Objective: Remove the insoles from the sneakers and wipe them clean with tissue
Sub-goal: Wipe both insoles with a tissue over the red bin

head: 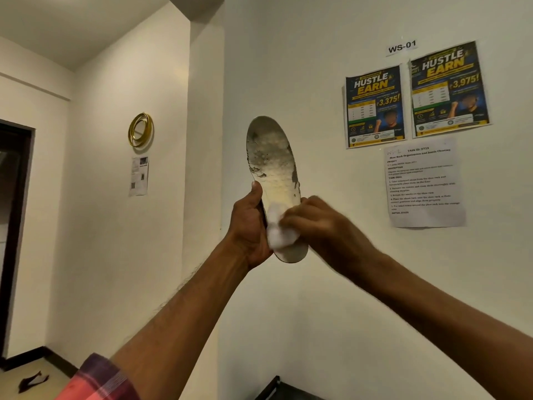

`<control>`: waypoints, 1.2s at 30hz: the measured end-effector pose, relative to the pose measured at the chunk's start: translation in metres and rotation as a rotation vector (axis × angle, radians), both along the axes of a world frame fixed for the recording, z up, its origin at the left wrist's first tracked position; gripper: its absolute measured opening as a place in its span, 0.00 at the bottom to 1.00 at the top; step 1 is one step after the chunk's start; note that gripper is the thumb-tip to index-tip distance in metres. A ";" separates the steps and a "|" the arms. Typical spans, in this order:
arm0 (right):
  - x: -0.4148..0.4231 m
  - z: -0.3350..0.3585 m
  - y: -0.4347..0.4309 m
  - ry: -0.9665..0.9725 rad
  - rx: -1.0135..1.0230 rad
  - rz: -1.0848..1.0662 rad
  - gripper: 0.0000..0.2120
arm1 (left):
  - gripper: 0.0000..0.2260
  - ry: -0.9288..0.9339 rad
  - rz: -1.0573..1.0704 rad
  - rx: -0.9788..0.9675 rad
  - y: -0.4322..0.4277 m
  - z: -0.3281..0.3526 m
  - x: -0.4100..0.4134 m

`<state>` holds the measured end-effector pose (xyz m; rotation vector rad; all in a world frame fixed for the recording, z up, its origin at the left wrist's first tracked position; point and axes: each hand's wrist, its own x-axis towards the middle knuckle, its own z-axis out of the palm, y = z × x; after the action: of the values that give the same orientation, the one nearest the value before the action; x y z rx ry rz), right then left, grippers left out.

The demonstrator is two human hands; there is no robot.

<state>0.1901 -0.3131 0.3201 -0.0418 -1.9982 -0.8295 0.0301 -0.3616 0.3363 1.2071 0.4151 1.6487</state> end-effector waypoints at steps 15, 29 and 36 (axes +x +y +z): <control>-0.004 0.027 -0.001 0.084 -0.034 -0.010 0.16 | 0.26 -0.008 -0.003 0.023 -0.005 -0.006 0.012; -0.008 0.045 0.006 0.063 -0.036 -0.067 0.16 | 0.26 0.039 -0.099 -0.006 -0.006 -0.010 0.016; -0.008 0.057 0.006 0.084 0.011 -0.076 0.15 | 0.26 0.061 -0.092 -0.032 -0.009 -0.010 0.015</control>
<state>0.1819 -0.3074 0.3776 -0.1442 -1.9233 -0.8729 0.0456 -0.3708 0.3261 1.2372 0.4170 1.5244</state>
